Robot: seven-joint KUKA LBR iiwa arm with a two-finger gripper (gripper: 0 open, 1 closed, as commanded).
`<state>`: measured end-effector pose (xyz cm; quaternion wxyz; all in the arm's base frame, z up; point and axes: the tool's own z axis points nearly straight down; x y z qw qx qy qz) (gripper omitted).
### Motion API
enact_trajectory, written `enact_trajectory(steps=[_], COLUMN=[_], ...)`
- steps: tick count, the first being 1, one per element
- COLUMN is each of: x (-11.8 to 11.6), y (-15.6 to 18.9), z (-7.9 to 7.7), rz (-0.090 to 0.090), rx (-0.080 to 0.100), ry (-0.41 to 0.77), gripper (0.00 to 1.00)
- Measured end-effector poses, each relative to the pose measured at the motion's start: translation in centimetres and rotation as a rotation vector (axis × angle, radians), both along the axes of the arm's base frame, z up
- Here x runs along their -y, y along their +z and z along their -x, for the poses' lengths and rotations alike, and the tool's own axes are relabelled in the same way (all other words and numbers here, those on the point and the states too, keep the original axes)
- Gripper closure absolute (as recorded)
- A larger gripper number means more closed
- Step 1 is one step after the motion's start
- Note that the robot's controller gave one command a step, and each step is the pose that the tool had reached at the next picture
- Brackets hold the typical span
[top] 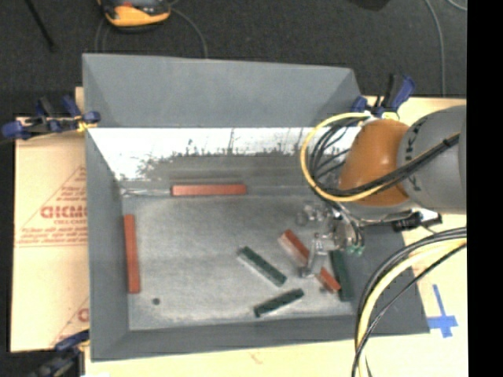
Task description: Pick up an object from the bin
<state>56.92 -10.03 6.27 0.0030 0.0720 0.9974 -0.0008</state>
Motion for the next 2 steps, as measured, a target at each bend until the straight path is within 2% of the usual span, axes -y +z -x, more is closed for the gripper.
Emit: enact_trajectory(steps=[1, 2], x=[0.32, -0.62], y=[3.72, 3.42], z=[0.76, 1.54], rz=[-0.003, -0.002], rx=[-0.005, 0.001], ry=[-0.034, -0.063], gripper=[0.0, 0.0])
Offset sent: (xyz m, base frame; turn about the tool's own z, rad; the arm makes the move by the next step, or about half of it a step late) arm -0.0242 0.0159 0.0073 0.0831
